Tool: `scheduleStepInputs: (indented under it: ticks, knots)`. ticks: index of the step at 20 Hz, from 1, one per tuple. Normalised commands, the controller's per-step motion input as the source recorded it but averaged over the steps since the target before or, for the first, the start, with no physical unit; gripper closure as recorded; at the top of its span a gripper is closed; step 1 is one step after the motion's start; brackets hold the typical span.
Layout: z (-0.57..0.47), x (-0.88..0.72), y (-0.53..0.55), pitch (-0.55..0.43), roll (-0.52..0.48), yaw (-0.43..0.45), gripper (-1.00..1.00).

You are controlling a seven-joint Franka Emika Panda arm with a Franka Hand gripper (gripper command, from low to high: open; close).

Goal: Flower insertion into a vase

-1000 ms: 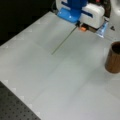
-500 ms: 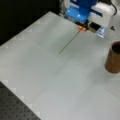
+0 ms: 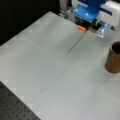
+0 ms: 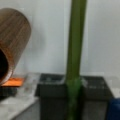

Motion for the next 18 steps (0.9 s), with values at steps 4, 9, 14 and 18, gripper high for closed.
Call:
scheduleStepInputs:
  ticks: [4,9,14,18]
  knots:
    - [-0.11,-0.43,0.18,-0.153,0.054,0.008,1.0]
    - [-0.14,-0.46,0.27,-0.184,0.023,-0.017,1.0]
    - [-0.15,-0.43,0.39,-0.176,-0.002,-0.097,1.0]
    - [-0.12,-0.39,0.37,-0.163,0.02,-0.154,1.0]
